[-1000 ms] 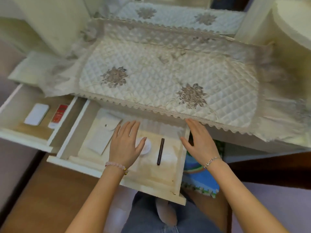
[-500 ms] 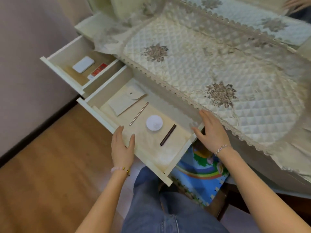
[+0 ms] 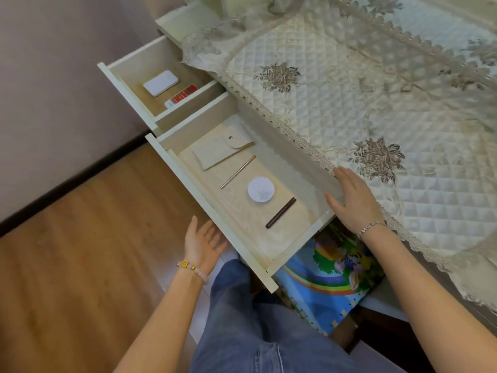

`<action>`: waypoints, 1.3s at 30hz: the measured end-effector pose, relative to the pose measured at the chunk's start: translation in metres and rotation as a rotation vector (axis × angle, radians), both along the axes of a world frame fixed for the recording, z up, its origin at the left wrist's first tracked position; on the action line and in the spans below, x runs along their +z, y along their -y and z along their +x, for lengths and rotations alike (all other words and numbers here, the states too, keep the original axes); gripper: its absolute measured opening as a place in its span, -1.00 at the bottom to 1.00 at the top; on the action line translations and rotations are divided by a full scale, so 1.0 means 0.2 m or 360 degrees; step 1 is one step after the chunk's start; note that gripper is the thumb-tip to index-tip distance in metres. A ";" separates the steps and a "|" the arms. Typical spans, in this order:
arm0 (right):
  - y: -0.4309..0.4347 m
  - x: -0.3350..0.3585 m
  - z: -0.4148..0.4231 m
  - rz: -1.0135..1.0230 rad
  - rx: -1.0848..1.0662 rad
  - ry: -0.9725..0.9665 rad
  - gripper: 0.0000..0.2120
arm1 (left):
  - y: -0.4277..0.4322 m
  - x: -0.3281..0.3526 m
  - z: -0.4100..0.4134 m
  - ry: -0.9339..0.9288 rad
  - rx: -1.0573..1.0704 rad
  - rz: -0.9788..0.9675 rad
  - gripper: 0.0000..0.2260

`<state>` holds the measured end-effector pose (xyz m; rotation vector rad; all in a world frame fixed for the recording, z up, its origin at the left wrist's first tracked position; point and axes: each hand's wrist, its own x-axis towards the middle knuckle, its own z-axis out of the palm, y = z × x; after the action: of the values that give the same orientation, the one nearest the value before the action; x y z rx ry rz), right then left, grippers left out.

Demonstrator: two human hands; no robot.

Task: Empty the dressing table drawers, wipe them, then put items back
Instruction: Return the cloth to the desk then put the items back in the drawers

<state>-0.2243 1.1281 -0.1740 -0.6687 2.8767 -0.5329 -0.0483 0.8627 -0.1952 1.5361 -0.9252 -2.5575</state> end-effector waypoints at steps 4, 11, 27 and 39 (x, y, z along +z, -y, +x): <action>0.00 0.00 -0.10 0.0027 -0.0038 0.0056 -0.44 | -0.01 0.00 -0.06 -0.0024 -0.0006 0.0057 -0.40; -0.06 -0.04 -0.17 0.0112 0.0006 0.0253 -0.41 | -0.07 -0.02 -0.26 -0.0096 -0.0060 0.0189 -0.38; -0.08 -0.09 -0.17 -0.0019 -0.0040 0.0295 -0.34 | -0.32 -0.06 -0.90 -0.0304 -0.0162 0.0418 -0.34; -0.07 -0.10 -0.17 -0.0047 -0.0107 0.0316 -0.31 | -0.39 -0.07 -1.15 -0.0410 -0.0317 0.0503 -0.27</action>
<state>-0.2584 1.1413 -0.1931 -0.4941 2.7174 -0.6150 -0.2780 0.9397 -0.2098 1.1742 -0.7035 -3.0733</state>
